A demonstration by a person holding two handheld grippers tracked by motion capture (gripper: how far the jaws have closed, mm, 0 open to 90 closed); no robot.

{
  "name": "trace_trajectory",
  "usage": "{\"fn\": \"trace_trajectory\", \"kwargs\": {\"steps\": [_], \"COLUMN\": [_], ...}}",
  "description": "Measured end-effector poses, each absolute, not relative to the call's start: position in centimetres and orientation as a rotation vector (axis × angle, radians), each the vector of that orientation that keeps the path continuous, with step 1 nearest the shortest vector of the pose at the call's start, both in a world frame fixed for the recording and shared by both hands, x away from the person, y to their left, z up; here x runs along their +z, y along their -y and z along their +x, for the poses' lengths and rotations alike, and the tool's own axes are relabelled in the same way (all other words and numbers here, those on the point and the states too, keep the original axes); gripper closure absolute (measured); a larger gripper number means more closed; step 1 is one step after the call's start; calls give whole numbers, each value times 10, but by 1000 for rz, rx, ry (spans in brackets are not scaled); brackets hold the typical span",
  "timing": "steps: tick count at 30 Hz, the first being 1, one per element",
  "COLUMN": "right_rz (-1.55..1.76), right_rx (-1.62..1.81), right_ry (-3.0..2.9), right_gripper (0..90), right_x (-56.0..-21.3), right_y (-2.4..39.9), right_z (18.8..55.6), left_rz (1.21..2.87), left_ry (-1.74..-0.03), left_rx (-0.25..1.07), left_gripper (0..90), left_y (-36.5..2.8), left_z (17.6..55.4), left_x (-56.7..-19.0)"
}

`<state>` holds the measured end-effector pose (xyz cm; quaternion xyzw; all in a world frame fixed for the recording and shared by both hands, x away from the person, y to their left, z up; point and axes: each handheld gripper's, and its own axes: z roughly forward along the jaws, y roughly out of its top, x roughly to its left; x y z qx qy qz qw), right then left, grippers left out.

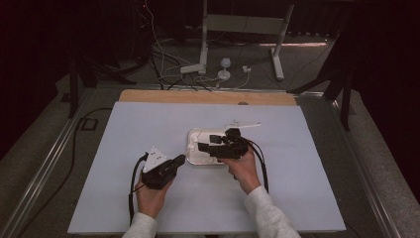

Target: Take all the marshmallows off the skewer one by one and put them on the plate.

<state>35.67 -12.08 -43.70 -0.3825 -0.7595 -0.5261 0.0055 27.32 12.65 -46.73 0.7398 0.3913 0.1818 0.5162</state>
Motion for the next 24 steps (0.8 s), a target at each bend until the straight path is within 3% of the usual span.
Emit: {"fn": "trace_trajectory", "kwargs": {"steps": [3,4,7,15,24], "right_rz": [-1196,-1200,-1192,-1212,-1239], "right_rx": [-1652,-1655,-1658,-1630,-1602], "right_ry": [2353,2325,2300,2217,2161], "right_gripper": [533,645,695,673,752], "right_x": [-436,-436,-437,-440,-437], "right_y": [116,115,114,114,115], "right_z": [358,360,361,365,367], "left_rz": [1782,1788,1789,1792,1785], "left_ry": [-913,-911,-906,-889,-877], "left_rx": [437,442,441,442,437], "left_gripper": [900,900,900,900,900], "left_y": [-125,-125,-124,-123,-122], "left_z": [272,272,272,271,271], "left_x": [-467,-466,-466,-466,-466]}}
